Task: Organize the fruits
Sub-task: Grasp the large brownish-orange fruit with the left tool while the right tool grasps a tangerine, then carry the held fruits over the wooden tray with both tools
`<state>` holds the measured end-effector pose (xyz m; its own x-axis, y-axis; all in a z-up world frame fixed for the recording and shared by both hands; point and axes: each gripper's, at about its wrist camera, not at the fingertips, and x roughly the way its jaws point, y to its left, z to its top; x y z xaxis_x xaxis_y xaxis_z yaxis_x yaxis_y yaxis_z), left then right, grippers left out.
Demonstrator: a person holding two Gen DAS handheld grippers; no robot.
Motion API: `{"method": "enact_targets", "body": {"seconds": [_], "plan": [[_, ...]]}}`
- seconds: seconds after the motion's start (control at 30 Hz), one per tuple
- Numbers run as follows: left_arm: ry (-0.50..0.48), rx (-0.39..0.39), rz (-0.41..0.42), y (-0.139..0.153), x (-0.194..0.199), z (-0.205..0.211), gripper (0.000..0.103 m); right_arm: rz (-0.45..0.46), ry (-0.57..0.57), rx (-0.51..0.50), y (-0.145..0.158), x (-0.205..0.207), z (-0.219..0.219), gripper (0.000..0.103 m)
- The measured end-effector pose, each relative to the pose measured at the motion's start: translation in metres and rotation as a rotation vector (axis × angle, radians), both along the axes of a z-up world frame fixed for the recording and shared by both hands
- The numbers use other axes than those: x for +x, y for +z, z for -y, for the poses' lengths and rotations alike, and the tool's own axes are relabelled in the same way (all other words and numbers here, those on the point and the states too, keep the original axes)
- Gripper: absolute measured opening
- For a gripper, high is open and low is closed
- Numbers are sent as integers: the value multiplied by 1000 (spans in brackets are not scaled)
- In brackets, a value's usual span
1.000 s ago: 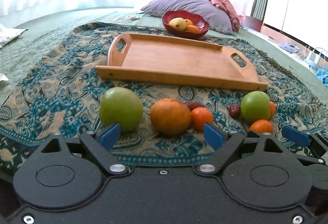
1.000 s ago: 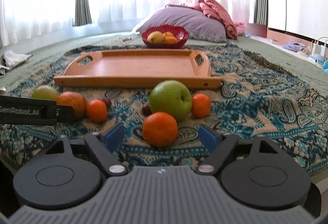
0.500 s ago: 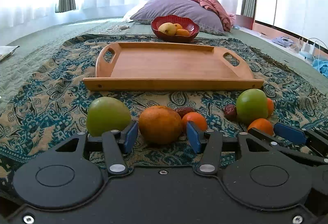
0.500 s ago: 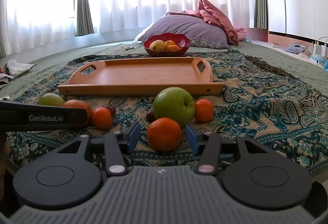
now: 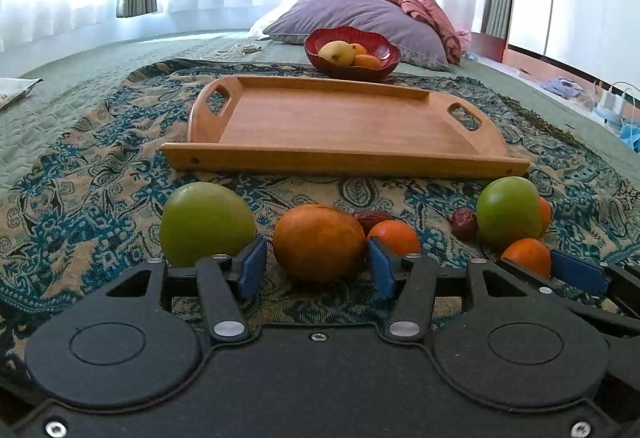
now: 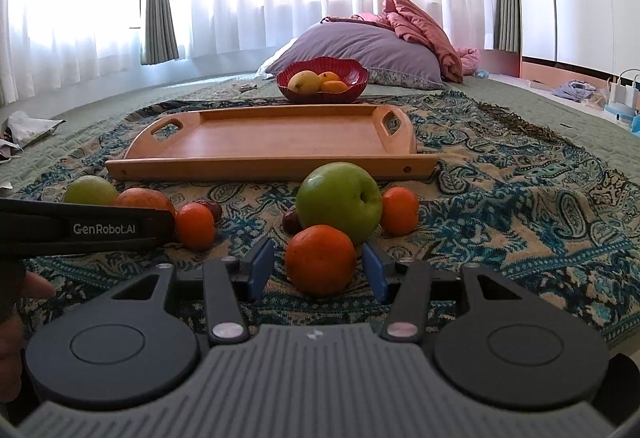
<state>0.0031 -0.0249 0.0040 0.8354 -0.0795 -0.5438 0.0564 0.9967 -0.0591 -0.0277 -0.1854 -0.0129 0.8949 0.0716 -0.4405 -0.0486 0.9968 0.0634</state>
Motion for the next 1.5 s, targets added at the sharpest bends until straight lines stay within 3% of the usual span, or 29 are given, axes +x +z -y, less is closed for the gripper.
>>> {"method": "enact_targets", "body": {"seconds": [0.8, 1.03, 1.5], "plan": [[0, 12, 24, -11, 6, 2, 53, -15, -14, -18, -6, 9, -7, 56], [3, 51, 40, -7, 2, 7, 49, -23, -29, -30, -5, 10, -6, 45], [-8, 57, 110, 30, -9, 8, 49, 25, -18, -22, 18, 6, -4, 43]]}}
